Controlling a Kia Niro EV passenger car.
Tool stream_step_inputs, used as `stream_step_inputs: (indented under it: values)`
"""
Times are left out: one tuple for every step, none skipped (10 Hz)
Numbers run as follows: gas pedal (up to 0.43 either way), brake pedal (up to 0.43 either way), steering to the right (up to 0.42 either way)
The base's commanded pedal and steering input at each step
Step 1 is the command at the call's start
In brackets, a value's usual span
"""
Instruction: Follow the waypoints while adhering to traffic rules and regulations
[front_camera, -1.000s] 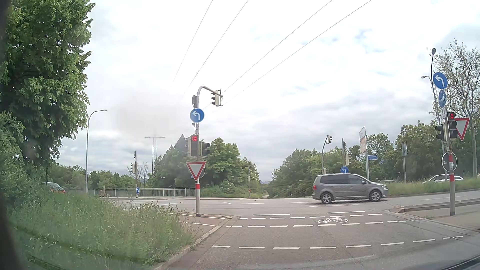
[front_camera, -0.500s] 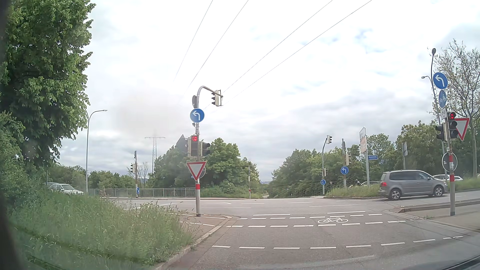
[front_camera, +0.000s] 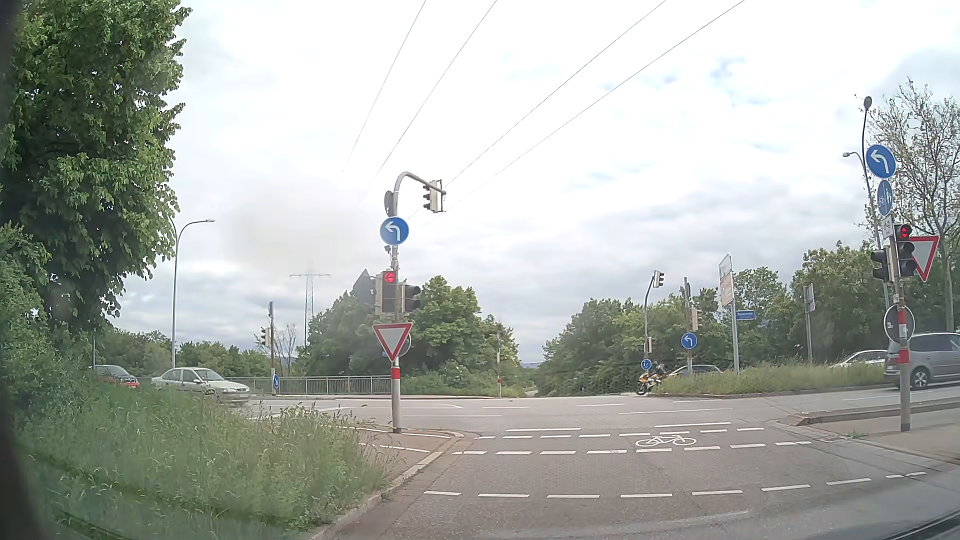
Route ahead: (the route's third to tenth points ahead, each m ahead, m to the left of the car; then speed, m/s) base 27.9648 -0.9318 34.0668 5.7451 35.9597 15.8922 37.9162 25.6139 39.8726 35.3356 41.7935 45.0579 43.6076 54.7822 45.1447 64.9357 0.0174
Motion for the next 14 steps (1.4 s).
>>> stream_step_inputs:
  values:
    - [0.000,0.244,-0.005]
    - [0.000,0.244,-0.006]
    - [0.000,0.244,-0.005]
    - [0.000,0.244,-0.006]
    - [0.000,0.244,-0.005]
    - [0.000,0.244,-0.006]
    - [0.000,0.244,-0.006]
    - [0.000,0.238,-0.005]
    - [0.000,0.244,-0.005]
    - [0.000,0.244,-0.006]
    - [0.000,0.244,-0.005]
    - [0.000,0.244,-0.005]
    - [0.000,0.244,-0.005]
    - [0.000,0.244,-0.005]
